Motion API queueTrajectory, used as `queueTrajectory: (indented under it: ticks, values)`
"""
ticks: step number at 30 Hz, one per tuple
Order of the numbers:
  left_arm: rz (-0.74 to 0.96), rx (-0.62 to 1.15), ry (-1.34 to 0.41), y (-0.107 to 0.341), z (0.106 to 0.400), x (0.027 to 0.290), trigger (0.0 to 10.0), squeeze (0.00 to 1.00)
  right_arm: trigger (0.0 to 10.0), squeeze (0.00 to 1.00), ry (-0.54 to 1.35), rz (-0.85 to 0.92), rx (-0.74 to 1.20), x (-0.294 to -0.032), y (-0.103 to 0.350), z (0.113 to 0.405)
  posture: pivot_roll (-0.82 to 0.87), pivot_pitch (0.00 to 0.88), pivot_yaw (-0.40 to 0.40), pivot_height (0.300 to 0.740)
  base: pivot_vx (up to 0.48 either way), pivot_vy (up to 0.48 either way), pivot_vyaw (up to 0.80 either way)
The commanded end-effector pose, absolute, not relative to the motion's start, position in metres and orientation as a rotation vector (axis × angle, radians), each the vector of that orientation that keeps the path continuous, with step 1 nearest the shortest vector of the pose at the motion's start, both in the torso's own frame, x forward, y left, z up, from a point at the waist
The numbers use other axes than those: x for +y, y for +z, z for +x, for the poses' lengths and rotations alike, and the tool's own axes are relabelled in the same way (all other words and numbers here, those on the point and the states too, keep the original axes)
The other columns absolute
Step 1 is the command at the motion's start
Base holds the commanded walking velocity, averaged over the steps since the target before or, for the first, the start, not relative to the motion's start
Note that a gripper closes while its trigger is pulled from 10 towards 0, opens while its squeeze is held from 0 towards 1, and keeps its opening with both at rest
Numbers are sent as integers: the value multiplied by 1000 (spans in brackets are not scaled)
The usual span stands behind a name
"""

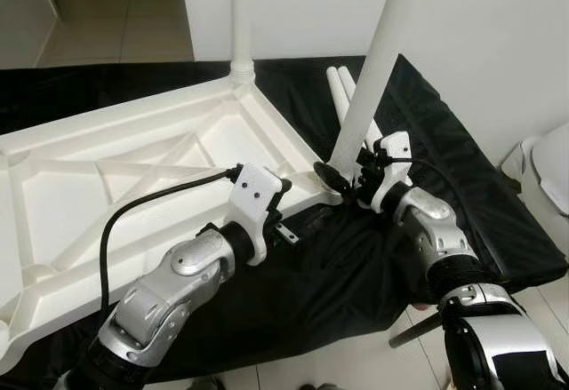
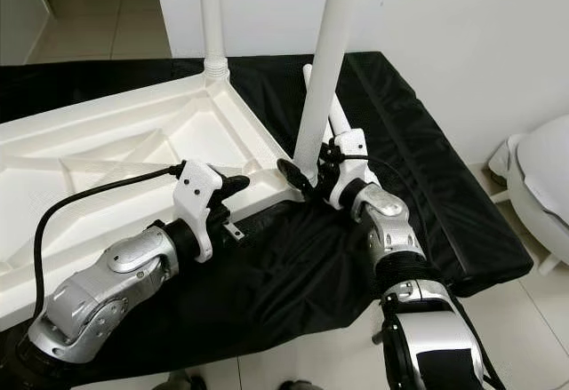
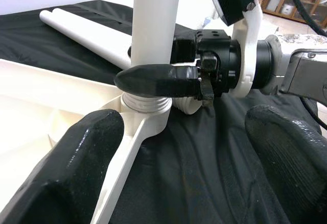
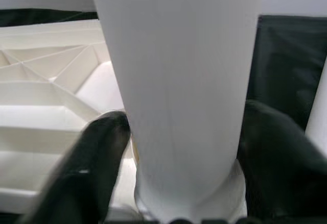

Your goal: Building children table

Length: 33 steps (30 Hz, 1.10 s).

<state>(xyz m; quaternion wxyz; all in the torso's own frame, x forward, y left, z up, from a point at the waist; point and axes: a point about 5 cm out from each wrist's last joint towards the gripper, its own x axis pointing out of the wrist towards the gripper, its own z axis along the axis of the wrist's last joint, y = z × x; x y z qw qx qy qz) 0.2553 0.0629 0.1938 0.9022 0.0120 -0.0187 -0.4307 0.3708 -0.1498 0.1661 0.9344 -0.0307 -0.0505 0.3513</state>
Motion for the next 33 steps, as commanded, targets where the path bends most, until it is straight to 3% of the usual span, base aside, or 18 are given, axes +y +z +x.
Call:
queueTrajectory:
  ticks: [1, 18, 33]
  values:
    - [34, -36, -993, 195, 250, 60, 10000, 0, 0, 0, 724, -53, -94, -152, 165, 371, 25, 116, -18, 740, 0, 0, 0]
    - [33, -31, -994, 195, 249, 60, 10000, 0, 0, 0, 734, -30, -104, -144, 155, 362, 17, 118, -19, 740, 0, 0, 0]
    - [29, -26, -1007, 193, 247, 57, 10000, 0, 0, 0, 462, 78, -127, -121, 163, 352, 15, 109, -32, 740, 0, 0, 0]
